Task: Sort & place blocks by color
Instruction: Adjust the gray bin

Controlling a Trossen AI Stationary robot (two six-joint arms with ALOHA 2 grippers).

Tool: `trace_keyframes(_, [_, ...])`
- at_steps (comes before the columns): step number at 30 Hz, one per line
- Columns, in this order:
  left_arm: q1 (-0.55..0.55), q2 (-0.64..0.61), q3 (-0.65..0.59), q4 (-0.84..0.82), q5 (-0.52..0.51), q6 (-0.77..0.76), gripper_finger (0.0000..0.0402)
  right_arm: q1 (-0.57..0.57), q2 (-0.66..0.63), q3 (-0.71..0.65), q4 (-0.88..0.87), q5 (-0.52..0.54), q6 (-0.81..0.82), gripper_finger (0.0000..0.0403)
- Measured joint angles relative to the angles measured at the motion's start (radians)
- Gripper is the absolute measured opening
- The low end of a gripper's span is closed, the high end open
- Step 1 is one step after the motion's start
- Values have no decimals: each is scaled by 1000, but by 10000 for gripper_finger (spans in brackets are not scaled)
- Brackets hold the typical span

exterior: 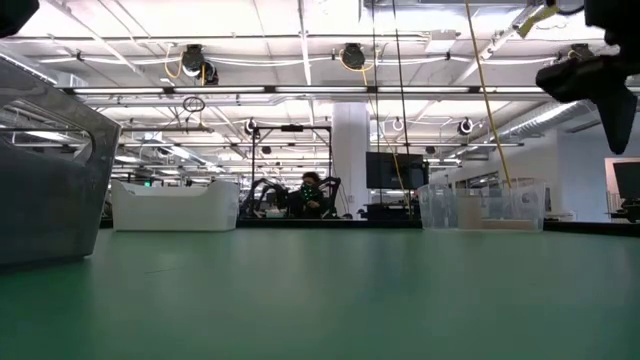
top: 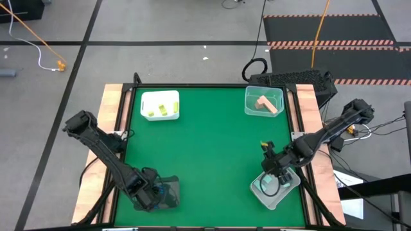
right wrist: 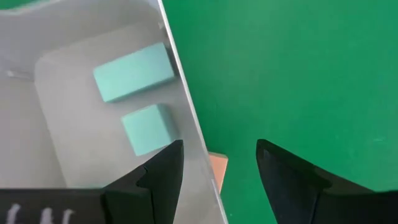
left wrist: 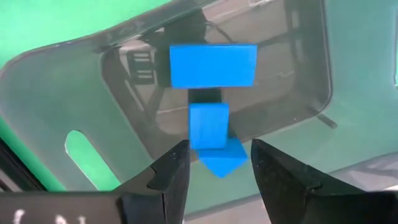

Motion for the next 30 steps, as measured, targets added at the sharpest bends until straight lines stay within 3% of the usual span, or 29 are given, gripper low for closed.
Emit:
trace_keyframes(9, [4, -16, 0, 46, -7, 2, 171, 0, 0, -86, 73, -1, 44, 181])
trace_keyframes(17, [11, -16, 0, 170, -26, 31, 172, 0, 0, -87, 72, -3, 112, 81])
trace_keyframes(22, [11, -16, 0, 277, -134, 36, 172, 0, 0, -86, 72, -55, 109, 7])
trace_keyframes(30, [17, -16, 0, 438, -282, 115, 173, 0, -20, -85, 100, -147, 207, 2])
